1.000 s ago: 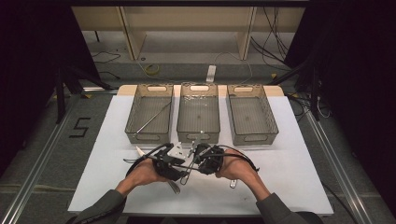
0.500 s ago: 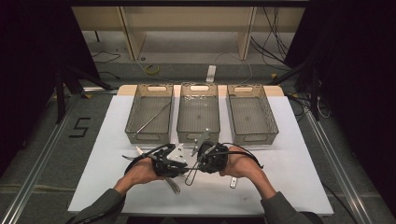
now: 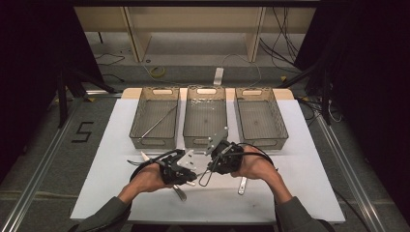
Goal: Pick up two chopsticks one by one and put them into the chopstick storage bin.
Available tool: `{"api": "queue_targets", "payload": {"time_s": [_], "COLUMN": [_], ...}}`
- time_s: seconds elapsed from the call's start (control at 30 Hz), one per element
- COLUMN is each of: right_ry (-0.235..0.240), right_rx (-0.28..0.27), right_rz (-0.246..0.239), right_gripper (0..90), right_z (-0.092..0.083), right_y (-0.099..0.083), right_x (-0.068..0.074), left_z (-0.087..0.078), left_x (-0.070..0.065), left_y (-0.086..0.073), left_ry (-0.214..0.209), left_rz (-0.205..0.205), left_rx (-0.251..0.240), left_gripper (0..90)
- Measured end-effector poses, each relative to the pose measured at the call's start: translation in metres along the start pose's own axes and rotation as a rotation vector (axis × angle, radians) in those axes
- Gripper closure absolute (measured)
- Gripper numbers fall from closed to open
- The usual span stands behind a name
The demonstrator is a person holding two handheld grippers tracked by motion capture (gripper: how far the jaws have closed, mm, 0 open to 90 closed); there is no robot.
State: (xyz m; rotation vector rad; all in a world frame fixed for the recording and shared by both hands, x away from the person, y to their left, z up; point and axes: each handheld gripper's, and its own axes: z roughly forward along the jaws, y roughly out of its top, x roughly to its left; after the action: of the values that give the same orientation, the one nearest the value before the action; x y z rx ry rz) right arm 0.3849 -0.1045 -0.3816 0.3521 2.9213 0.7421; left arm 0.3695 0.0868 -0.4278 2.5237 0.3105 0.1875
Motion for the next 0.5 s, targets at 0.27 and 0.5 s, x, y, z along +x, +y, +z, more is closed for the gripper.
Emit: {"api": "queue_targets", "payload": {"time_s": [0.27, 0.5], "right_ry": [-0.060, -0.109], "right_rx": [-0.192, -0.320], "right_rz": [0.140, 0.239], "right_gripper": [52.2, 43.7], "right_z": [-0.017, -0.032], "right_y": [0.001, -0.005], "right_x": [-0.007, -0.008], "left_z": [-0.009, -0.015], "left_x": [0.013, 0.023], "left_y": [-0.003, -0.010], "left_ry": [0.056, 0.078], "left_rz": [-0.137, -0.221], "left_rx": [-0.001, -0.019], "left_gripper": [85.2, 85.2]}}
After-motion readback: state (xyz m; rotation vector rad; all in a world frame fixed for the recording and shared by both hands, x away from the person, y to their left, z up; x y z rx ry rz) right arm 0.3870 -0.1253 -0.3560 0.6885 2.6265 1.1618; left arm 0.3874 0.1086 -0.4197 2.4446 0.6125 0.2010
